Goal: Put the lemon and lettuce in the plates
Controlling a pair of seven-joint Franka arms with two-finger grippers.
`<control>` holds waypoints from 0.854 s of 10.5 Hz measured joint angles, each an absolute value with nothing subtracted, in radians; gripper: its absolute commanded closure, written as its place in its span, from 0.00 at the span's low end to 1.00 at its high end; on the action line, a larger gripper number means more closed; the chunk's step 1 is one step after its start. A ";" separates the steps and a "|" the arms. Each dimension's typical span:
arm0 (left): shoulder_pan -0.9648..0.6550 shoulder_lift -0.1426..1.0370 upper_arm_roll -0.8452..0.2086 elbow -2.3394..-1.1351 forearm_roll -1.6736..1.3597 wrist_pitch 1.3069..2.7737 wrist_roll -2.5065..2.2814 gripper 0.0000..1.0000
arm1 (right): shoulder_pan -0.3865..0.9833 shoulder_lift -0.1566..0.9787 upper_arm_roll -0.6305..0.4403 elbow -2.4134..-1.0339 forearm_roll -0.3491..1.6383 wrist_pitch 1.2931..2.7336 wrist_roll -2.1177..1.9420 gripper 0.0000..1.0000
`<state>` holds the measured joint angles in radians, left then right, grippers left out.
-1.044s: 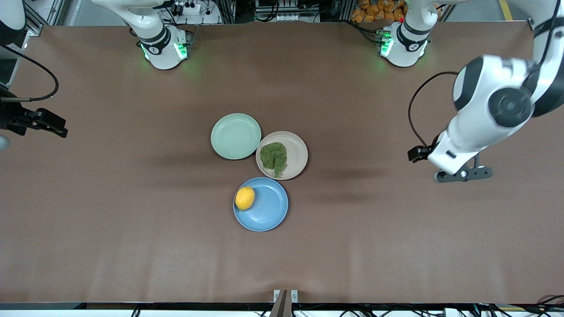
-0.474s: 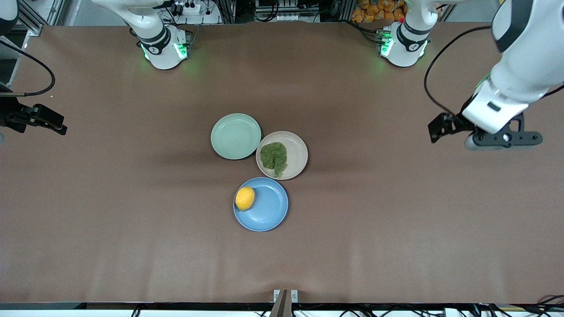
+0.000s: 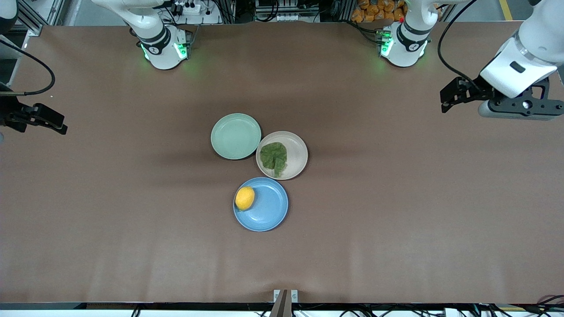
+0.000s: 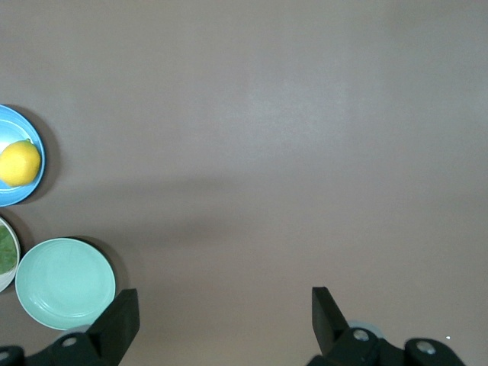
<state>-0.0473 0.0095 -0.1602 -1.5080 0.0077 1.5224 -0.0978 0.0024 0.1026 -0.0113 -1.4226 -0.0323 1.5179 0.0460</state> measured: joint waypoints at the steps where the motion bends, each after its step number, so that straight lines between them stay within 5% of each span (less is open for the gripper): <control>1: -0.047 0.003 -0.153 -1.501 0.008 1.515 -0.081 0.00 | 0.002 0.103 -0.011 -1.423 -0.031 1.518 0.046 0.00; 9: -0.047 -0.004 -0.143 -1.494 0.008 1.512 -0.076 0.00 | 0.002 0.102 -0.011 -1.423 -0.028 1.517 0.046 0.00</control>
<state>-0.0470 -0.0039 -0.1433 -1.4936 0.0077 1.5117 -0.0762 0.0024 0.1023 -0.0109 -1.4226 -0.0279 1.5169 0.0460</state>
